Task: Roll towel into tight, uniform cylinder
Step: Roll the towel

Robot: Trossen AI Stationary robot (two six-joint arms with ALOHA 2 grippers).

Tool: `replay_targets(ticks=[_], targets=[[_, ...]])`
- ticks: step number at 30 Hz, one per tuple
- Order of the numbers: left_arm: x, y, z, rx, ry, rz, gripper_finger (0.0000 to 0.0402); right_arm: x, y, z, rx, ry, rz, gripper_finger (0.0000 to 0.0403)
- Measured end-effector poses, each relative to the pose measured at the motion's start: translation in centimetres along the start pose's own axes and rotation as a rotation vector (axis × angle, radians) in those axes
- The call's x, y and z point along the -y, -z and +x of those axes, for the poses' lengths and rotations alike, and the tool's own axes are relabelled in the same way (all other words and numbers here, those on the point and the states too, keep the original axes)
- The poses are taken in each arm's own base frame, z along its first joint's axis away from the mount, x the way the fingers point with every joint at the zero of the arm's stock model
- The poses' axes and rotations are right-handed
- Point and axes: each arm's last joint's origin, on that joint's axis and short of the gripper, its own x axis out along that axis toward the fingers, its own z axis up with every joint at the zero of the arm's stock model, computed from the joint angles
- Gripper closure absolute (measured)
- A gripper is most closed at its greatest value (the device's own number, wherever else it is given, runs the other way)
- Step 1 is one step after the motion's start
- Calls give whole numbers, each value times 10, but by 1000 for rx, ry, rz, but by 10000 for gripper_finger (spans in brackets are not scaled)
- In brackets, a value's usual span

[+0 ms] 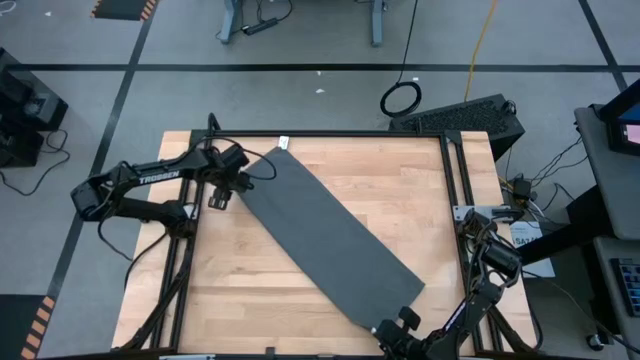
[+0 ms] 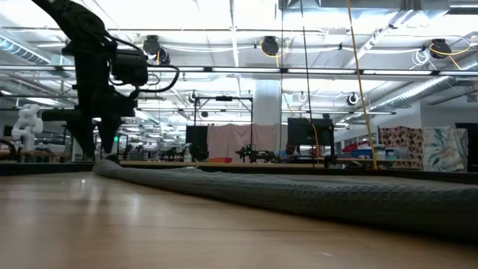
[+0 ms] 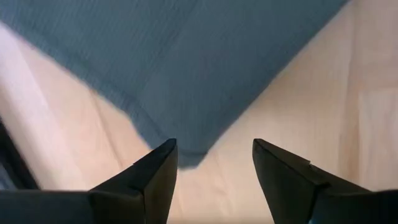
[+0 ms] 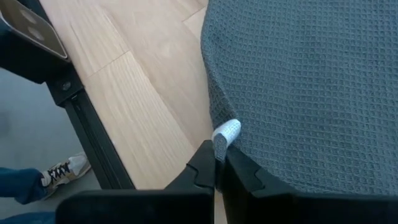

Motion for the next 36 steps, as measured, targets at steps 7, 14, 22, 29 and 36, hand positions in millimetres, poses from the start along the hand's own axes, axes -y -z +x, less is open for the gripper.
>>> replay_targets(ticks=[7, 14, 22, 29, 36], targets=[[-1, -2, 20, -6, 31, 35, 198, 0, 0, 0, 0, 0, 1, 402], [4, 0, 38, -51, 56, 49, 250, 0, 1, 0, 0, 0, -1, 402], [5, 3, 28, -156, 110, -147, 390, 1, -4, -10, -9, -5, -30, 402], [19, 2, 4, -241, 292, -335, 398, 11, -9, -41, -38, 12, -59, 402], [29, -6, -22, -265, 401, -367, 400, 29, 1, -68, -95, 94, -114, 403]])
